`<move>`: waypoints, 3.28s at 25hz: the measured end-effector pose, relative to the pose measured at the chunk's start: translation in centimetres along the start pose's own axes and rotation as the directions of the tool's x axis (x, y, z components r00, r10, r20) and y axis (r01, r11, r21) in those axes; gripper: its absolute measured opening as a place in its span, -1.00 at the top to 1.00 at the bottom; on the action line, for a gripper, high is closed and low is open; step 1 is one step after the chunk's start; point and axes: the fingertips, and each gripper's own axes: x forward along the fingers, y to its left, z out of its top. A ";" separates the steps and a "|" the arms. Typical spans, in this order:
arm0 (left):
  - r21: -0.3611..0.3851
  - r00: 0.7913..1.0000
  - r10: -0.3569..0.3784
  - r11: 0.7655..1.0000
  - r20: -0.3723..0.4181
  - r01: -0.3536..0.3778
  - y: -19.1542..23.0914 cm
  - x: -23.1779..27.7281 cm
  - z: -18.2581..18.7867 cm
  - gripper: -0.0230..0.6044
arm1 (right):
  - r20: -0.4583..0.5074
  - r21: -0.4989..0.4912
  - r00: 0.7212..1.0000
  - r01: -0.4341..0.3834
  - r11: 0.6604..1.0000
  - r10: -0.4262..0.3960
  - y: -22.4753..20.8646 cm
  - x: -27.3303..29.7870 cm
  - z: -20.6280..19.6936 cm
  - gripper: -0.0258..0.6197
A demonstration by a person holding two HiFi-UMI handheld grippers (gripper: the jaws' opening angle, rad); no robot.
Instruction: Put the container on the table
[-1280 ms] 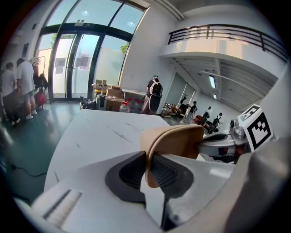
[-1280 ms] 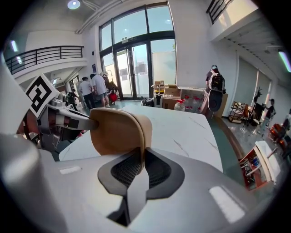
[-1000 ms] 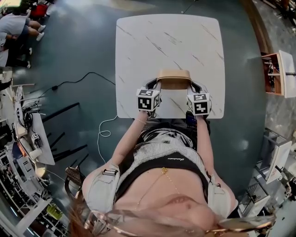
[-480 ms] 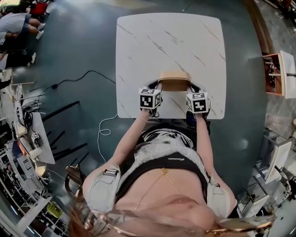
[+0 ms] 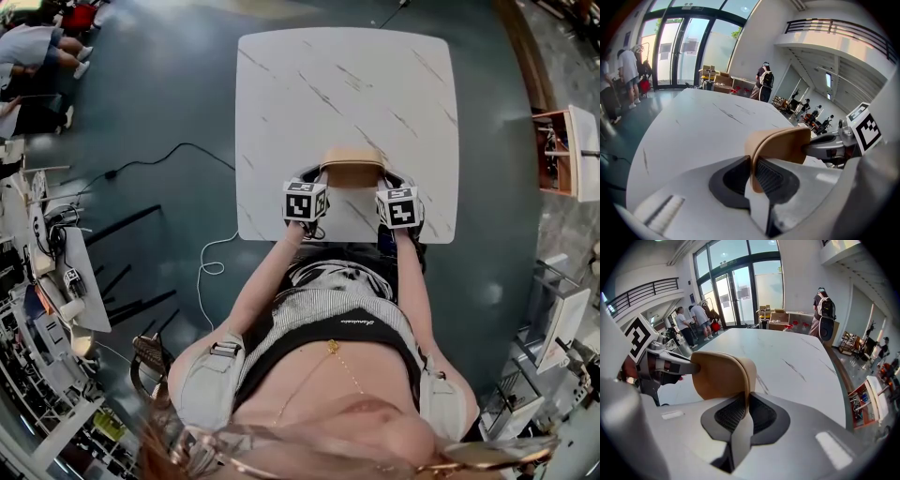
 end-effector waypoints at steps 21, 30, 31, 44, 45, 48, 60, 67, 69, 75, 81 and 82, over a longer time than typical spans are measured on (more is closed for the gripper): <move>0.035 1.000 -0.009 0.999 0.016 0.008 0.0 0.7 0.9 0.82 | -0.036 0.026 0.999 -0.018 0.999 0.019 -0.5 0.8 -0.4 0.74; 0.034 1.000 0.000 0.999 0.024 -0.001 0.3 1.7 1.7 0.82 | -0.033 0.035 0.999 -0.016 0.999 0.017 -1.1 1.6 0.1 0.71; 0.033 1.000 0.001 0.999 0.025 -0.002 0.3 1.8 1.8 0.82 | -0.034 0.034 0.999 -0.015 0.999 0.016 -1.2 1.7 0.2 0.71; 0.000 1.000 0.009 1.000 0.019 -0.009 1.2 3.4 2.4 0.82 | -0.025 0.070 1.000 -0.001 0.998 0.002 -2.0 3.4 1.3 0.67; -0.002 1.000 0.010 1.000 0.017 -0.010 1.2 3.5 2.5 0.82 | -0.026 0.072 1.000 0.002 0.997 0.000 -2.1 3.5 1.3 0.67; -0.009 1.000 0.013 1.000 0.004 -0.013 1.4 4.0 2.5 0.82 | -0.037 0.073 0.999 0.010 0.997 -0.008 -2.4 4.1 1.4 0.66; -0.040 0.999 0.024 0.999 -0.046 -0.026 2.0 5.5 2.4 0.79 | -0.075 0.089 0.997 0.020 0.996 -0.013 -3.1 5.5 1.9 0.66; -0.023 0.997 0.038 0.999 -0.073 -0.039 2.1 6.0 2.3 0.79 | -0.106 0.100 0.994 0.026 0.995 -0.015 -3.2 6.2 1.5 0.67; 0.005 0.995 0.050 0.999 -0.082 -0.050 2.1 6.0 2.2 0.79 | -0.113 0.100 0.993 0.031 0.995 -0.020 -3.2 6.3 1.3 0.67; -0.017 0.994 0.051 0.998 -0.092 -0.053 2.2 6.5 1.8 0.79 | -0.107 0.115 0.994 0.024 0.993 -0.011 -3.1 6.3 1.3 0.67; -0.002 0.994 0.049 0.999 -0.102 -0.050 2.1 6.7 1.7 0.78 | -0.106 0.115 0.994 0.037 0.993 -0.025 -3.3 6.2 1.3 0.67; -0.003 0.994 0.048 0.999 -0.102 -0.049 2.2 6.7 1.7 0.78 | -0.104 0.117 0.994 0.035 0.993 -0.023 -3.3 6.2 1.3 0.67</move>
